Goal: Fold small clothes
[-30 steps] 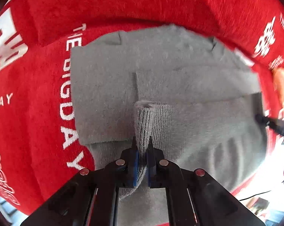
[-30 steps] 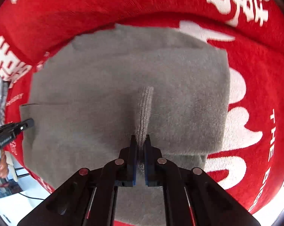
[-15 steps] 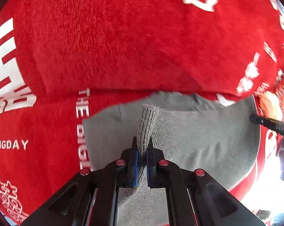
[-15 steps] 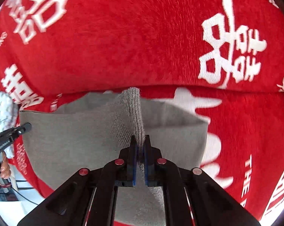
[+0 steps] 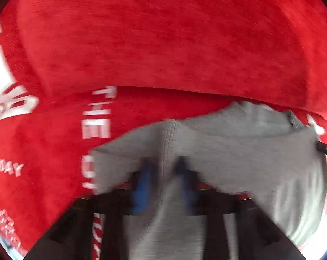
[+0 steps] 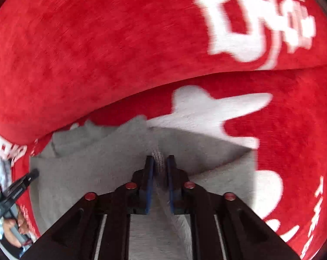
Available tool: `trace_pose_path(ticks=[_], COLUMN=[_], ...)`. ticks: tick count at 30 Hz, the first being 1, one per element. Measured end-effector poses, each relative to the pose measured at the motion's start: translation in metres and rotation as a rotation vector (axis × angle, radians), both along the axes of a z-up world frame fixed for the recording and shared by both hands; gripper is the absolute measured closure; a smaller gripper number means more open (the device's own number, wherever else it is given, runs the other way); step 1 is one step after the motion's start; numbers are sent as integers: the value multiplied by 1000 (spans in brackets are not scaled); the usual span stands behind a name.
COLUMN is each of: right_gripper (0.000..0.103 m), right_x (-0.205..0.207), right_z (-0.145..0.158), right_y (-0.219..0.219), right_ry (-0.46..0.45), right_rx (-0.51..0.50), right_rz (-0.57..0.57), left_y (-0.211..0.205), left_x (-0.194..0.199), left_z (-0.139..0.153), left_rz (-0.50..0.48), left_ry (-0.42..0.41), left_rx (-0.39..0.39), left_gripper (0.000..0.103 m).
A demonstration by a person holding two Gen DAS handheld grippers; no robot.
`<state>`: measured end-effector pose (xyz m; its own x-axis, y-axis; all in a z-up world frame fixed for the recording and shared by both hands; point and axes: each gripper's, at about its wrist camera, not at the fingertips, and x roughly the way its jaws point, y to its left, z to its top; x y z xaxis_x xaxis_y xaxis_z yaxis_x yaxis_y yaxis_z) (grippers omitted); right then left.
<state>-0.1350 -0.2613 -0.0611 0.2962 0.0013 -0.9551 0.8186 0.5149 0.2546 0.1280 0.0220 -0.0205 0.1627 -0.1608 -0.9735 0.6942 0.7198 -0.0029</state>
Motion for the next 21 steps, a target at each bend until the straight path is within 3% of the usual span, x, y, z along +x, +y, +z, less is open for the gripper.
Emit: trace_pose_path(ticks=[3,7,12,17,19,21], right_gripper=[86,85,84,85,85,85], right_x=[-12,-30,-46,-58,-69,-85], right_z=[10,36,59,34,19,19], right_y=[-6,11,79,145,157,161], right_ry=[86,1,-81,20,79,76], right_rx=[-45,-16,41,80,108,124], right_rz=[-43,-25,77,217,221,191], left_y=[19,51,95,129,142,153], left_x=[12,5,-41,-73,-78,-81], left_z=[15,36,43,11,4,3], left_rz=[47,49,29,85,98,98], left_ry=[-49,-3,51,111,107,95], left_rx=[28,14,33,111,126,133], left_gripper=[36,36,33,33,32,20])
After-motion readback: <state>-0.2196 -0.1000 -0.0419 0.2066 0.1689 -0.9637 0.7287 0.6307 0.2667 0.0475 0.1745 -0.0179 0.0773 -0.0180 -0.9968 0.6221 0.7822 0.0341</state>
